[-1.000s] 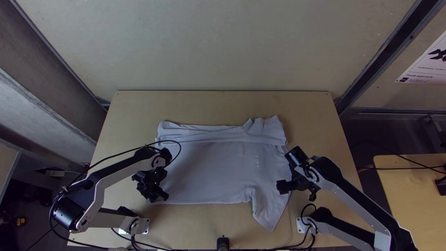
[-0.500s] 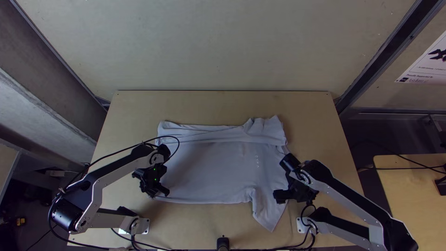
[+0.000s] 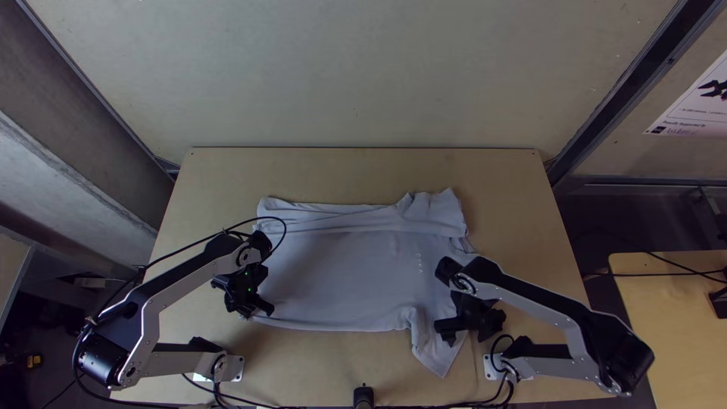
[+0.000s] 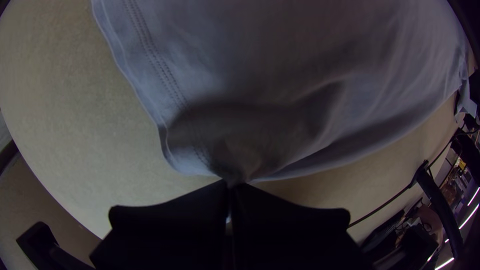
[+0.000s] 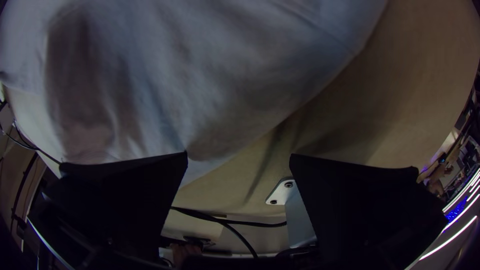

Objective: Fold the t-shirt

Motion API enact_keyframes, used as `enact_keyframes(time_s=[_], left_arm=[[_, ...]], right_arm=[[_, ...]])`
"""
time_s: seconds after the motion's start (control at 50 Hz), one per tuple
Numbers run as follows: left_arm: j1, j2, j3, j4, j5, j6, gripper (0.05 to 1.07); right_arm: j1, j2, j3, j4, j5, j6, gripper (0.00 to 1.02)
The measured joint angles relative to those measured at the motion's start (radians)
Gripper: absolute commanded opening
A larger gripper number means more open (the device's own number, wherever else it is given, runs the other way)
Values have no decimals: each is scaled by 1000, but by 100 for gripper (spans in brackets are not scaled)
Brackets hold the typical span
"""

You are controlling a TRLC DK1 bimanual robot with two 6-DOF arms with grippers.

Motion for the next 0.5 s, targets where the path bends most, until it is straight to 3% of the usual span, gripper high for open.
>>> enact_keyframes(time_s=[0.14, 0.3, 0.5], left_arm=[[6, -22, 0, 0, 0, 0, 8], [24, -36, 0, 0, 0, 1, 8], [43, -55, -4, 0, 0, 11, 8]], right_arm=[[27, 72, 28, 1, -14, 0, 68], [92, 85, 52, 35, -14, 1, 2], [132, 66, 92, 93, 25, 12, 3]])
